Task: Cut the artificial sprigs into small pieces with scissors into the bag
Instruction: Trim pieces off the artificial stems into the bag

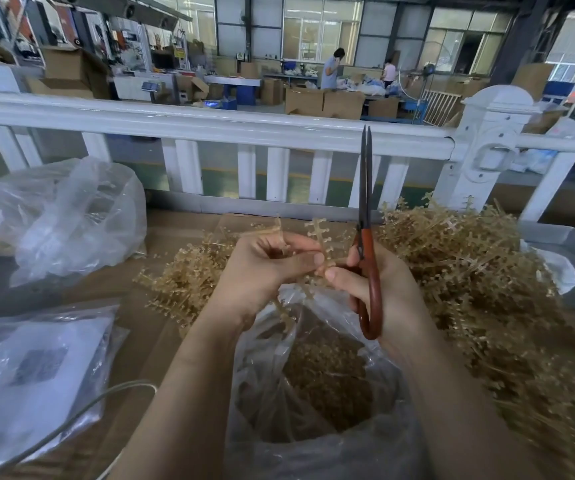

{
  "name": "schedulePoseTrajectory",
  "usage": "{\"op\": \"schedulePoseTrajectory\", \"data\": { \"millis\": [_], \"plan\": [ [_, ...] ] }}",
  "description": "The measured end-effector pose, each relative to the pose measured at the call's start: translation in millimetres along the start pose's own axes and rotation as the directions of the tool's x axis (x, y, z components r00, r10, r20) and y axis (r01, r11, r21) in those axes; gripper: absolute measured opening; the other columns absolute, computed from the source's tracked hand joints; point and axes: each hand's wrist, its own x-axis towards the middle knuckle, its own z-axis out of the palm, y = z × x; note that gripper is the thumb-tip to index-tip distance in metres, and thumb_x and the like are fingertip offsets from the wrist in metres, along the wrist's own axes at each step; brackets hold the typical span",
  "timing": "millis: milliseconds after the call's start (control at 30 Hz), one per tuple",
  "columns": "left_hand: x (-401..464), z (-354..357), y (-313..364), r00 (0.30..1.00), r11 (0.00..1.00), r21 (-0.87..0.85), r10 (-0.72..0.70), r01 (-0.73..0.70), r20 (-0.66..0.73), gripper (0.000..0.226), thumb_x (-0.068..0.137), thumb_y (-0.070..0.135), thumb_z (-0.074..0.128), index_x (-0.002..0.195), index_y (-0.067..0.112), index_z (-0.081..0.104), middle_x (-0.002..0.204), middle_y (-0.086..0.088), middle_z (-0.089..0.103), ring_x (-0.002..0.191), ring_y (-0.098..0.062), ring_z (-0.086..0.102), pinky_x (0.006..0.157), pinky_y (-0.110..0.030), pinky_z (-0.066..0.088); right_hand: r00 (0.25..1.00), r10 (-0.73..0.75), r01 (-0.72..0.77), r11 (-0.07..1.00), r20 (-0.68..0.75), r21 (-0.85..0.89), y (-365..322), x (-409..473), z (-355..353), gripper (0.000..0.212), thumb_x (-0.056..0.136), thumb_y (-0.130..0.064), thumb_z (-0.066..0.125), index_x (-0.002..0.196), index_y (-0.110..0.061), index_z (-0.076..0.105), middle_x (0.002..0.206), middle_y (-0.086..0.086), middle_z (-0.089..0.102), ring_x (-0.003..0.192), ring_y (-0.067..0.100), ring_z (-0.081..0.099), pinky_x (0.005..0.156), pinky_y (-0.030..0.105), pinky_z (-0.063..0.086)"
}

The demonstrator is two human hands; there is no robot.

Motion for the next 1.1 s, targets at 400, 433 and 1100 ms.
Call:
{"op": "schedulePoseTrajectory", "data": {
  "millis": [400, 433, 1100],
  "plan": [
    [-1, 2, -11, 0.938, 0.74, 0.578, 0.302, -0.343, 0.169, 0.027, 0.072, 0.02, 0.088, 0.097, 0.023, 0.079, 0.101, 0.013, 0.074, 0.093, -0.006, 0.069, 0.083, -0.032, 0.057, 0.995, 0.077, -0.063, 0.98, -0.068, 0.189, -2, -3, 3, 0.025, 0.084, -0.007, 0.079, 0.088, -0.012, 0.055, 0.066, 0.0, 0.065, 0.051, 0.011, 0.056, 0.044, 0.021, 0.046],
    [-1, 0, -8, 0.972, 0.876, 0.434, 0.139, -0.209, 0.187, 0.042, 0.07, 0.025, 0.09, 0.109, 0.021, 0.074, 0.108, 0.01, 0.073, 0.1, -0.011, 0.07, 0.085, -0.03, 0.057, 0.994, 0.069, -0.052, 0.98, -0.084, 0.191, -2, -3, 2, 0.025, 0.084, -0.007, 0.079, 0.087, -0.013, 0.055, 0.067, -0.001, 0.064, 0.052, 0.012, 0.055, 0.046, 0.022, 0.046],
    [1, -13, -3, 0.975, 0.984, 0.069, -0.173, 0.165, 0.139, 0.01, 0.074, 0.021, 0.078, 0.083, 0.017, 0.079, 0.084, -0.005, 0.075, 0.077, -0.014, 0.07, 0.069, -0.021, 0.053, 0.996, -0.08, 0.077, 0.995, -0.043, -0.062, 1, -3, 12, 0.026, 0.084, -0.012, 0.081, 0.085, -0.021, 0.057, 0.07, -0.005, 0.066, 0.055, 0.002, 0.06, 0.055, 0.019, 0.048]
  ]
}}
